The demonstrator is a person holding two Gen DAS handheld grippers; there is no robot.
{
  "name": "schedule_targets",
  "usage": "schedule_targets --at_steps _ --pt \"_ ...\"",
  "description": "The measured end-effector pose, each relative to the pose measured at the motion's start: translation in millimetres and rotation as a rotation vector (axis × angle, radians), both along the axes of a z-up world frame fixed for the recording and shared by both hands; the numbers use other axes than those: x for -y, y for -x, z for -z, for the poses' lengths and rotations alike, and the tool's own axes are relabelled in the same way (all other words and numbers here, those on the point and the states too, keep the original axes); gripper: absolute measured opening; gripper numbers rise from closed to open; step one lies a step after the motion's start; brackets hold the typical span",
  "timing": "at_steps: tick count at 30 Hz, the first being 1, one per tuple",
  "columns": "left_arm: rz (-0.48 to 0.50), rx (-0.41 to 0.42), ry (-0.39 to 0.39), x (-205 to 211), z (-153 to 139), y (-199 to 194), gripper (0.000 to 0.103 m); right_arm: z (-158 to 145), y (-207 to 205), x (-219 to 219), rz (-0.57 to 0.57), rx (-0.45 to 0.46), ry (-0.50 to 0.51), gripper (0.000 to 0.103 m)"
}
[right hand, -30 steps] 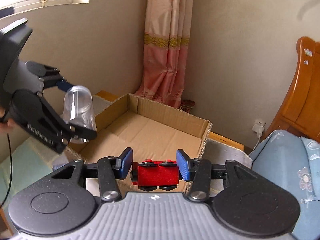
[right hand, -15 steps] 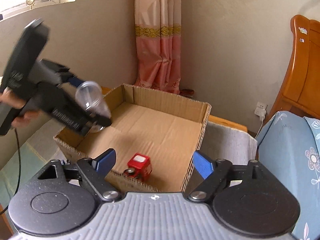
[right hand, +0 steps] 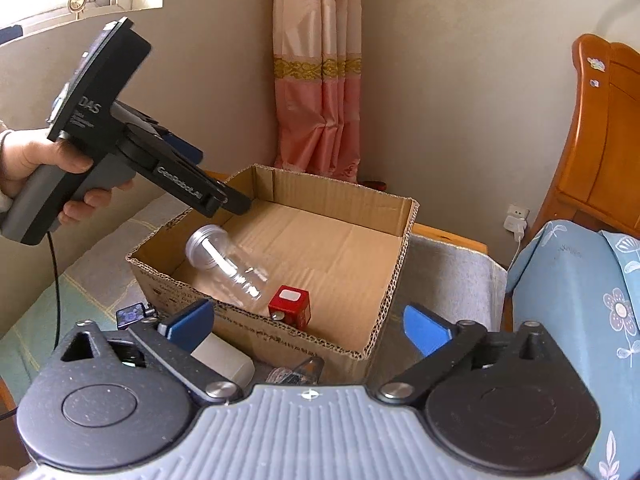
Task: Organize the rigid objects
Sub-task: 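Carry the jar with left tool into the box while right tool drops the car there, then move left tool to the black cube toy while right tool approaches the grey elephant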
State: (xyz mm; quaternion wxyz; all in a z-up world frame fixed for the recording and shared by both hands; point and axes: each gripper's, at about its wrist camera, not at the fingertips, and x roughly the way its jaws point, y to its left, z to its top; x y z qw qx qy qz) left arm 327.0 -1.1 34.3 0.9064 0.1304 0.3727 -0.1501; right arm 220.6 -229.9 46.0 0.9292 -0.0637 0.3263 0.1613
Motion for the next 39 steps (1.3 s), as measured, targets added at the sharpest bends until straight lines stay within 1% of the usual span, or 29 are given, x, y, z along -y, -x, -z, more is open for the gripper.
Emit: schedule_targets --at_steps 7,11,13,17,21,23,26,28,31,36,39 --pt "0.010 0.051 0.014 0.8 -15.6 34.4 0.102 6.1 20.3 -1.1 0.041 -0.003 -0.008 0.103" --pt "0.007 0.084 -0.014 1.4 -15.3 58.3 0.102 12.1 36.2 -1.3 0.064 0.008 -0.021 0.103" --pt "0.002 0.095 -0.018 0.8 -12.9 70.0 0.102 16.8 44.9 -3.1 0.083 0.013 -0.006 0.103" --pt "-0.013 0.110 -0.002 -5.7 -4.0 93.1 0.102 28.2 65.0 -6.2 0.127 0.028 0.007 0.103" --pt "-0.047 0.080 0.033 -13.7 9.6 109.2 0.102 42.2 84.2 -8.0 0.180 0.026 0.006 0.103" --pt "-0.075 0.074 0.025 -15.4 16.7 116.8 0.102 49.5 90.5 -8.1 0.213 0.019 0.000 0.103" --pt "-0.102 0.086 0.015 -16.4 26.9 129.2 0.102 59.3 97.0 -6.4 0.258 -0.002 -0.021 0.103" --pt "-0.126 0.087 0.030 -19.1 32.5 136.6 0.102 64.3 96.9 -4.5 0.277 -0.026 -0.051 0.103" --pt "-0.152 0.095 0.041 -22.5 39.0 147.0 0.102 68.3 93.2 -4.2 0.303 -0.042 -0.065 0.103" --pt "-0.174 0.102 -0.005 -25.2 52.6 155.5 0.102 71.8 80.0 -8.3 0.330 -0.064 -0.082 0.103" --pt "-0.182 0.094 -0.012 -26.4 58.5 157.5 0.102 74.7 67.1 -11.5 0.348 -0.077 -0.105 0.103"
